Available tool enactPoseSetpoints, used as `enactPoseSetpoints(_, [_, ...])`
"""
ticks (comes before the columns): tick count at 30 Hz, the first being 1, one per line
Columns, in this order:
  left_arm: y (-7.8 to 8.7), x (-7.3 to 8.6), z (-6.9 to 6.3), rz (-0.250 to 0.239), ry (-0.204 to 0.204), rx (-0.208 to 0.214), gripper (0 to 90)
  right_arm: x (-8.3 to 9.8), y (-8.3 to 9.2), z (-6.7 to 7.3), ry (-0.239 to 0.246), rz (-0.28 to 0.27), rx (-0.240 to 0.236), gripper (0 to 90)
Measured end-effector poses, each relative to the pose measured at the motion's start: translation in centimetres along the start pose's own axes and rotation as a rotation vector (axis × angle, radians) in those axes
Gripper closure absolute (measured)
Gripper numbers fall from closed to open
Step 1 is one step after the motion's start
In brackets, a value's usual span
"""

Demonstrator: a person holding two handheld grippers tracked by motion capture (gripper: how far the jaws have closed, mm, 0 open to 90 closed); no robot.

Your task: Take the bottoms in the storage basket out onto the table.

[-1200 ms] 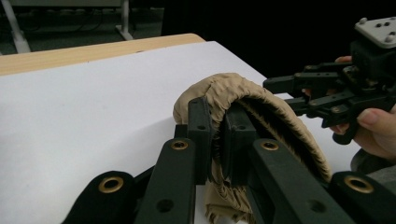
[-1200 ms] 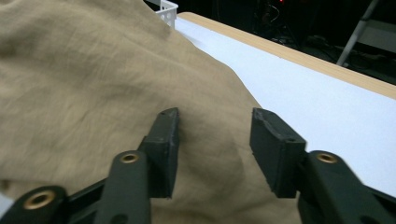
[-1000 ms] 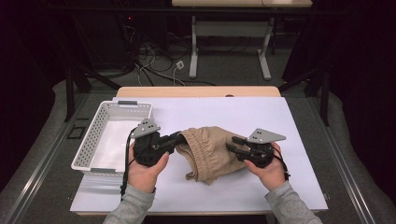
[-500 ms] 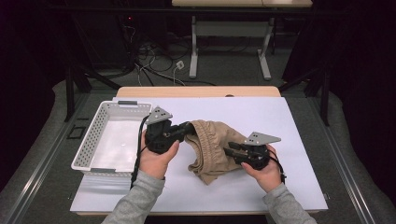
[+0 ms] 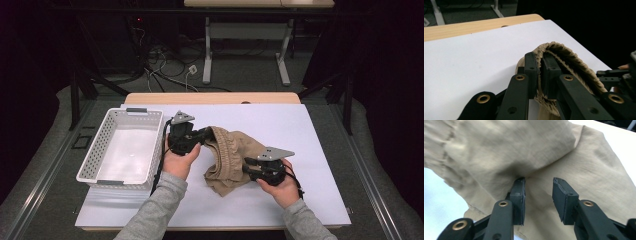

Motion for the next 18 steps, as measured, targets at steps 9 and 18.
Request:
enactPoseSetpoints(9, [-2.8, 0.8, 1.1, 0.051, 0.05, -0.027, 84.0, 0.3, 0.6, 0.0, 0.022, -0.011, 0.009, 58.3])
enactPoseSetpoints(18, [-5.3, 1.8, 1.6, 0.085, 0.07, -0.048, 84.0, 0.2, 0.9, 0.4, 0.037, -0.028, 0.005, 53.6])
Point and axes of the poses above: each handheld gripper's, and its own axes: y roughly backward along the jaws, x roughly out of its underside, z roughly to its left, the point moved 1 cm from there along -y, roughly forward along the jaws, and after that the axes turned 5 degrees about -x, right-handed, at the moved point
